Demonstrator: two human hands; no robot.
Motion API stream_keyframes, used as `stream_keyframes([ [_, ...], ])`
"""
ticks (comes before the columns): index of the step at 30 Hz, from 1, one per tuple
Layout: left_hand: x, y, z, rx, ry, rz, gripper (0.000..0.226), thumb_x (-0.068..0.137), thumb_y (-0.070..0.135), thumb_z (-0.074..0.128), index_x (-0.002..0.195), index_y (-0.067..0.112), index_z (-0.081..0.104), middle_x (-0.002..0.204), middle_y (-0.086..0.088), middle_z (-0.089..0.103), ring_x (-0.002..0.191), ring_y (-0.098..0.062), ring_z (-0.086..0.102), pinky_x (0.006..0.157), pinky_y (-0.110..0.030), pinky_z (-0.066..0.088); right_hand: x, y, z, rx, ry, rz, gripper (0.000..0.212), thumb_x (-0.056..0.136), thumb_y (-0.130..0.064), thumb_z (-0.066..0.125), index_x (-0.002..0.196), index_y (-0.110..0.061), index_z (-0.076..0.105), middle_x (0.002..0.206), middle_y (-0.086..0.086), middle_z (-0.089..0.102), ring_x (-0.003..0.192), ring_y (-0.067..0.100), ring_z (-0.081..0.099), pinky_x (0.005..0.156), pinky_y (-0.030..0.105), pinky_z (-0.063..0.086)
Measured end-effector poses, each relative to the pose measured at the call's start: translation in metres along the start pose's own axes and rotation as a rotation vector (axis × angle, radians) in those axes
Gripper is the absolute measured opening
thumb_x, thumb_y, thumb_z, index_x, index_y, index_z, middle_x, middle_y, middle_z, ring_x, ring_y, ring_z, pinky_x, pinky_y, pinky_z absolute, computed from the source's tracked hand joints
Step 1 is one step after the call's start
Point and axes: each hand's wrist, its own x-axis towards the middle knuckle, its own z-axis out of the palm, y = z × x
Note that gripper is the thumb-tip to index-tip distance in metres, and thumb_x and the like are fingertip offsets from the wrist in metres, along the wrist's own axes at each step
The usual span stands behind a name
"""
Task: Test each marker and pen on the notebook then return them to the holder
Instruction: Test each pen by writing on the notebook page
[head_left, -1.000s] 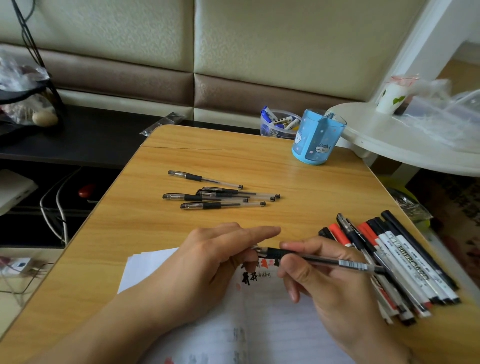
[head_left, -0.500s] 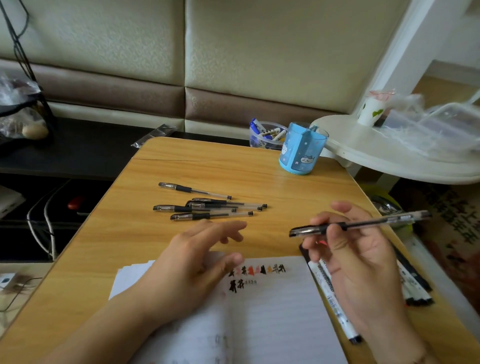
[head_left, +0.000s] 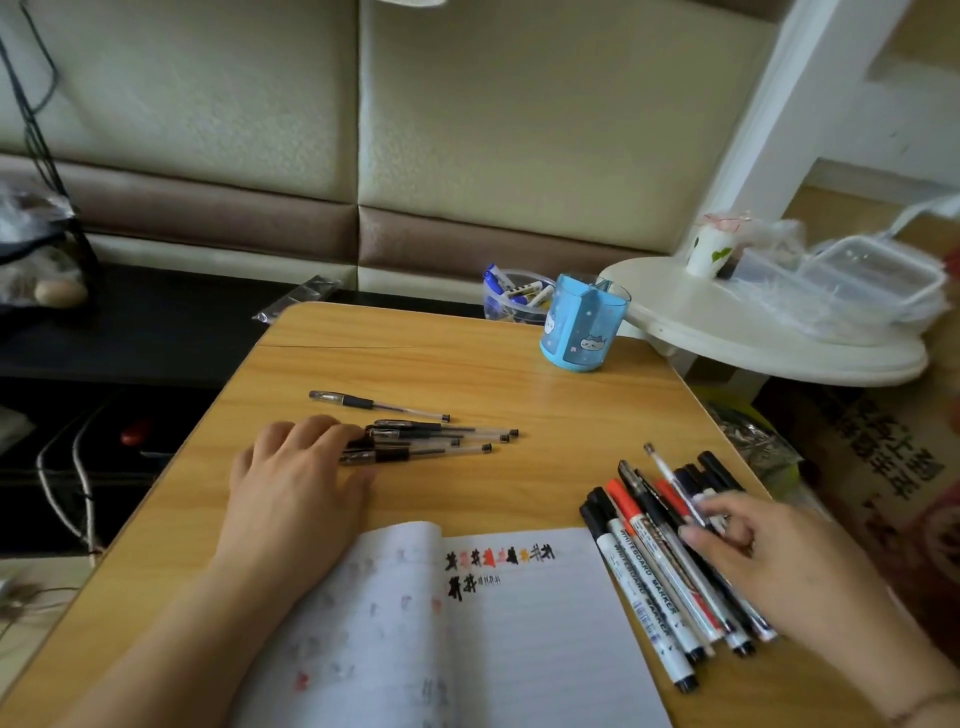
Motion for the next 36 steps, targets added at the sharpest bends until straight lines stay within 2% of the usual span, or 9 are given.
stream_keyframes([
  [6,0.003,-0.003,0.004,0.066,-0.007,-0.012,0.034,0.089,0.040,0.061,0.122,0.032,0.063,0.124,0.008,0.058,0.115,-0.023,0.049,0.091,-0.044,0.037,0.000,-0.005,0.006,0.051,0.027,0.050,0.023,0.084,-0.061,0.053,0.093,-0.042,0.062,0.052,-0.006,0.053,0.041,0.001,0.045,0.038,0.016,0.027],
  [11,0.009,-0.005,0.006,0.094,-0.002,-0.044,0.028,0.090,0.042,0.060,0.118,0.036,0.062,0.122,0.009,0.055,0.114,-0.023,0.045,0.089,-0.041,0.034,0.006,-0.012,-0.001,0.089,0.077,0.047,0.018,0.085,-0.057,0.055,0.088,-0.041,0.062,0.055,-0.006,0.055,0.042,0.003,0.050,0.038,0.021,0.036],
  [16,0.010,-0.003,0.009,0.069,0.032,-0.012,0.011,0.088,0.034,0.065,0.099,0.032,0.066,0.104,0.007,0.060,0.103,-0.025,0.048,0.081,-0.040,0.030,0.007,-0.037,-0.009,0.193,0.198,-0.052,0.009,0.082,-0.048,0.065,0.079,-0.039,0.065,0.056,-0.012,0.059,0.054,0.000,0.057,0.039,0.022,0.035],
  [20,0.008,-0.006,0.004,-0.022,0.096,0.069,0.005,0.088,0.019,0.067,0.087,0.023,0.067,0.087,0.006,0.065,0.084,-0.024,0.056,0.073,-0.037,0.034,0.005,-0.061,-0.011,0.347,0.248,-0.135,0.021,0.076,-0.060,0.056,0.078,-0.042,0.066,0.056,-0.016,0.062,0.049,0.002,0.058,0.042,0.027,0.048],
  [25,-0.003,0.015,-0.022,-0.434,0.276,0.214,0.009,0.093,0.013,0.058,0.088,0.014,0.066,0.079,0.011,0.061,0.067,-0.003,0.054,0.056,-0.014,0.041,-0.003,-0.092,0.002,0.680,-0.041,-0.323,0.035,0.075,-0.067,0.057,0.096,-0.042,0.069,0.072,-0.011,0.071,0.062,0.006,0.066,0.060,0.031,0.056],
  [27,-0.012,0.028,-0.027,-0.534,0.192,0.370,0.015,0.094,0.022,0.051,0.091,0.016,0.064,0.084,0.013,0.061,0.074,0.000,0.056,0.062,-0.014,0.044,-0.006,-0.104,0.010,0.964,-0.152,-0.386,0.048,0.072,-0.068,0.063,0.111,-0.041,0.062,0.072,0.001,0.070,0.061,0.008,0.063,0.061,0.034,0.054],
  [29,-0.022,0.036,-0.028,-0.547,0.017,0.542,0.014,0.096,0.028,0.047,0.095,0.022,0.059,0.090,0.016,0.057,0.080,0.002,0.054,0.069,-0.017,0.045,-0.009,-0.113,0.015,1.180,-0.140,-0.425,0.037,0.074,-0.058,0.069,0.102,-0.034,0.066,0.067,0.008,0.067,0.056,0.013,0.059,0.051,0.036,0.048],
  [33,-0.033,0.044,-0.030,-0.578,-0.216,0.659,0.017,0.099,0.030,0.045,0.113,0.025,0.053,0.103,0.018,0.055,0.093,-0.002,0.055,0.079,-0.020,0.044,-0.015,-0.124,0.028,1.312,-0.012,-0.436,0.011,0.082,-0.033,0.066,0.079,-0.023,0.064,0.059,0.011,0.063,0.049,0.015,0.058,0.048,0.017,0.044],
  [36,-0.038,0.052,-0.032,-0.621,-0.280,0.691,0.011,0.100,0.021,0.048,0.107,0.026,0.055,0.094,0.024,0.057,0.083,0.007,0.054,0.072,-0.011,0.041,-0.021,-0.129,0.040,1.370,-0.052,-0.442,0.010,0.085,-0.031,0.061,0.080,-0.022,0.061,0.058,0.010,0.062,0.052,0.013,0.057,0.052,0.023,0.044],
])
